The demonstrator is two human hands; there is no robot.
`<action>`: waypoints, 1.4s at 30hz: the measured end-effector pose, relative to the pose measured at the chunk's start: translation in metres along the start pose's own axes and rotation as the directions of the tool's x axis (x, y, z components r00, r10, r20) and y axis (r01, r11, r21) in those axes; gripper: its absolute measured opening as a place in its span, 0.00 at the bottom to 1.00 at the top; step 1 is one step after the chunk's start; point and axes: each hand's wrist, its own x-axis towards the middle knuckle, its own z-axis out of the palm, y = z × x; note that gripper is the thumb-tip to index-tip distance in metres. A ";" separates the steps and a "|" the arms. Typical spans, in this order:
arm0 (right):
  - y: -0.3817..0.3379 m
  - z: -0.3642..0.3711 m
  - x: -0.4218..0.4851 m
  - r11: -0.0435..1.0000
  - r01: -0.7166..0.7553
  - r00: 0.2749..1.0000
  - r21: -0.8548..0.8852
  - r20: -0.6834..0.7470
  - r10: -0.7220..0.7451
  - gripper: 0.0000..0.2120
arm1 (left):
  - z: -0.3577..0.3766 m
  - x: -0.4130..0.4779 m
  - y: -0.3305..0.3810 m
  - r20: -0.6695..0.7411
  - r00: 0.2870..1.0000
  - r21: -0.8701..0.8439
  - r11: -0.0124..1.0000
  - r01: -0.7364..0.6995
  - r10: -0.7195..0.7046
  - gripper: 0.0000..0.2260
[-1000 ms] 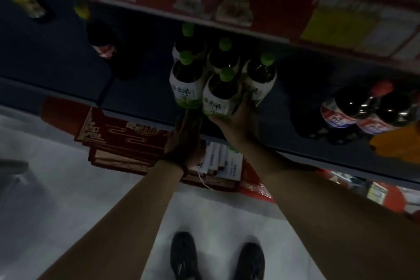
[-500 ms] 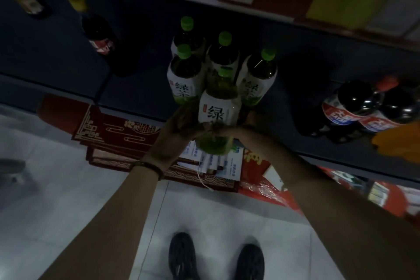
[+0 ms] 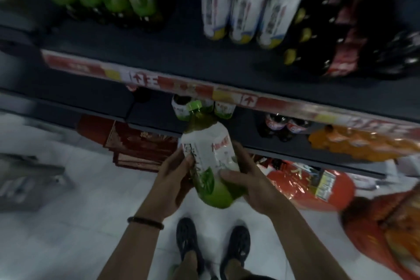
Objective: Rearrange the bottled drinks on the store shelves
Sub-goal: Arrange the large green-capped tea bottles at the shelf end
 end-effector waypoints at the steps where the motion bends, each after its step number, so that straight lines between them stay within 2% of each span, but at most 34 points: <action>1: -0.013 0.003 -0.016 0.998 -0.006 1.000 0.061 0.019 0.005 0.37 | 0.014 -0.010 0.012 0.009 1.000 -0.001 1.000 -0.011 0.011 0.43; 3: -0.037 0.007 -0.047 0.994 0.031 0.998 0.101 0.048 -0.036 0.34 | 0.046 -0.031 0.035 0.033 0.999 0.038 0.998 -0.043 0.041 0.43; 6: -0.075 0.005 -0.083 0.980 0.174 0.985 0.100 0.003 -0.175 0.29 | 0.104 -0.056 0.074 0.077 0.991 0.261 0.957 -0.124 0.108 0.27; 7: -0.086 0.004 -0.094 0.970 0.217 0.976 0.111 -0.033 -0.215 0.31 | 0.124 -0.062 0.086 0.089 0.985 0.371 0.913 -0.169 0.146 0.21; 9: -0.110 -0.001 -0.114 0.944 0.323 0.934 0.073 -0.183 -0.306 0.33 | 0.163 -0.067 0.107 0.104 0.955 0.599 0.750 -0.282 0.276 0.13; 11: -0.133 -0.005 -0.132 0.912 0.408 0.841 -0.046 -0.371 -0.395 0.34 | 0.209 -0.074 0.122 0.141 0.913 0.684 0.629 -0.369 0.382 0.08; 13: -0.154 -0.018 -0.145 0.845 0.497 0.718 -0.195 -0.455 -0.527 0.37 | 0.257 -0.076 0.127 0.225 0.915 0.689 0.609 -0.393 0.335 0.09; 14: -0.162 -0.026 -0.150 0.795 0.550 0.650 -0.257 -0.466 -0.600 0.38 | 0.282 -0.075 0.124 0.245 0.916 0.709 0.586 -0.393 0.318 0.15; 16: -0.177 -0.044 -0.159 0.686 0.601 0.514 -0.409 -0.460 -0.724 0.39 | 0.325 -0.063 0.112 0.262 0.900 0.746 0.519 -0.417 0.347 0.33; 17: -0.182 -0.054 -0.165 0.647 0.582 0.465 -0.493 -0.450 -0.762 0.40 | 0.345 -0.055 0.105 0.258 0.882 0.760 0.481 -0.438 0.395 0.39; 18: -0.186 -0.064 -0.173 0.619 0.545 0.430 -0.565 -0.445 -0.785 0.42 | 0.363 -0.048 0.100 0.249 0.867 0.769 0.456 -0.448 0.431 0.41; 20: -0.193 -0.083 -0.191 0.572 0.445 0.366 -0.689 -0.443 -0.818 0.47 | 0.396 -0.040 0.100 0.252 0.850 0.762 0.448 -0.469 0.462 0.34; 22: -0.196 -0.104 -0.209 0.541 0.387 0.313 -0.747 -0.445 -0.839 0.46 | 0.421 -0.029 0.100 0.286 0.861 0.726 0.491 -0.482 0.422 0.24; 25: -0.207 -0.145 -0.220 0.555 0.271 0.280 -0.787 -0.487 -0.827 0.46 | 0.456 -0.002 0.095 0.370 0.860 0.713 0.487 -0.505 0.351 0.27; 30: -0.226 -0.198 -0.227 0.635 0.126 0.187 -0.762 -0.611 -0.770 0.39 | 0.506 0.046 0.078 0.519 0.823 0.667 0.491 -0.559 0.232 0.30; 36: -0.239 -0.262 -0.239 0.743 -0.031 0.190 -0.669 -0.734 -0.652 0.24 | 0.559 0.106 0.041 0.611 0.773 0.640 0.469 -0.609 0.170 0.35; 42: -0.242 -0.338 -0.258 0.870 -0.041 0.066 -0.491 -0.870 -0.488 0.26 | 0.592 0.140 -0.012 0.578 0.795 0.616 0.541 -0.573 0.183 0.34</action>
